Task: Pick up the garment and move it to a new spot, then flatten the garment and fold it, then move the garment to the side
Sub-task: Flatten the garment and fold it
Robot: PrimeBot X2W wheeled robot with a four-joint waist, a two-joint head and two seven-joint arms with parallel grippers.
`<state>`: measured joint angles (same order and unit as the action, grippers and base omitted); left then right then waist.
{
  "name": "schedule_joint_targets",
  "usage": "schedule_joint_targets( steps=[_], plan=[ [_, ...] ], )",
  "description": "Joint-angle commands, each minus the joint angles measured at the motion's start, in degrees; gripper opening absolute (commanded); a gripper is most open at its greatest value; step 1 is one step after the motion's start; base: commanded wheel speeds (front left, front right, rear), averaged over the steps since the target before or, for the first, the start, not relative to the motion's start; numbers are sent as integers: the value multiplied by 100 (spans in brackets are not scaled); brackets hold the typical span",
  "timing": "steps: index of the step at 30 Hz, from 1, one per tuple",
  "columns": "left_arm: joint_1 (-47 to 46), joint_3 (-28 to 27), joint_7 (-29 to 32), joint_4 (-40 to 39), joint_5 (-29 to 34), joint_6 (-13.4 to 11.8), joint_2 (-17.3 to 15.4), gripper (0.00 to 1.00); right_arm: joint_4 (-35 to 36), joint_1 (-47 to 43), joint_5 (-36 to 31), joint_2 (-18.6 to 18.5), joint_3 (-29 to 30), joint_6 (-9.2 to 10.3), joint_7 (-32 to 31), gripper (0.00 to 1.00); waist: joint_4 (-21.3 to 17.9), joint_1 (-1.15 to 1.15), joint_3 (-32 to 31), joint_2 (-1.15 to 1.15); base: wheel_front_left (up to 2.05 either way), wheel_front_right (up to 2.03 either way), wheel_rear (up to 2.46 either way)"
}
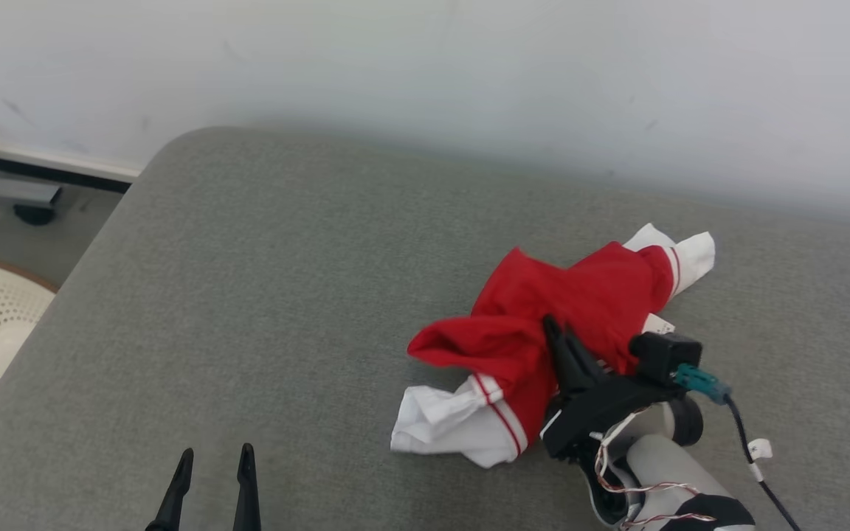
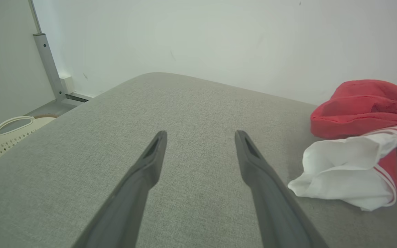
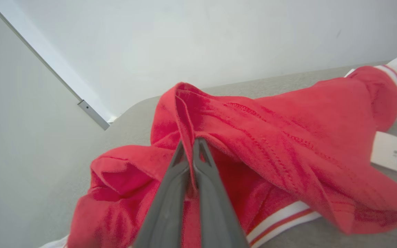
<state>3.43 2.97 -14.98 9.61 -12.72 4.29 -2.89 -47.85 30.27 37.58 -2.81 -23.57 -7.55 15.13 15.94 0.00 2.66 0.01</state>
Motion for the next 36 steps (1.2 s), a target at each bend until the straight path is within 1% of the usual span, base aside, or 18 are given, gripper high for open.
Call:
schedule_joint_targets(
  steps=[1,2,3,8,13,16,18,22,23,24,26,28,33,36],
  plan=[
    [81,-37,-15,-33,-17,12,3,100,310,-175,-263,-14,271,11,13,0,-263,0,-146,-1,0,0,0],
    [116,-42,-15,-33,-7,10,2,100,477,-251,-394,-17,400,11,14,0,-336,0,-169,-1,0,0,0],
    [116,-42,-15,-33,-7,10,2,100,477,-251,-394,-17,400,11,14,0,-336,0,-169,-1,0,0,0],
    [162,-31,-15,-33,-62,0,2,100,1469,-794,-774,-169,884,11,14,0,-692,0,-280,-1,0,0,0],
    [223,45,-15,-41,-129,-17,2,100,2166,-1613,-707,-365,1314,11,14,0,-982,0,-308,-1,0,0,0],
    [216,64,-15,-64,-184,-62,2,100,2248,-2120,-708,-432,1536,11,13,0,-1133,0,-254,-1,0,0,0],
    [177,109,-15,-44,-198,-54,2,100,2223,-2350,-895,-522,1654,11,14,0,-1197,0,-201,-1,0,0,0],
    [99,108,-14,-36,-231,-47,2,100,2032,-2609,-826,-358,1852,11,14,0,-1326,0,-87,-1,0,0,0],
    [77,112,-14,-28,-225,-40,0,100,2012,-2608,-891,-358,1888,11,14,42,-1353,0,-61,-1,0,0,0],
    [48,135,-14,-21,-224,-37,2,100,2022,-2595,-925,-340,1921,11,14,100,-1373,0,-37,-1,0,0,0],
    [-6,155,-14,-16,-223,-19,0,100,2167,-2534,-1040,-291,2001,11,14,100,-1422,0,11,-1,0,0,0],
    [-47,186,-15,-5,-223,5,1,100,2469,-2517,-1188,-247,2195,11,13,100,-1460,0,41,-1,0,0,0],
    [-194,281,-14,0,-182,41,1,100,3492,-2795,-1477,-91,2699,11,12,100,-1556,0,70,-1,0,0,0],
    [-339,408,-14,31,-137,93,1,100,3960,-2904,-1618,-39,2741,11,13,100,-1648,0,96,-1,0,0,0]
  ],
)
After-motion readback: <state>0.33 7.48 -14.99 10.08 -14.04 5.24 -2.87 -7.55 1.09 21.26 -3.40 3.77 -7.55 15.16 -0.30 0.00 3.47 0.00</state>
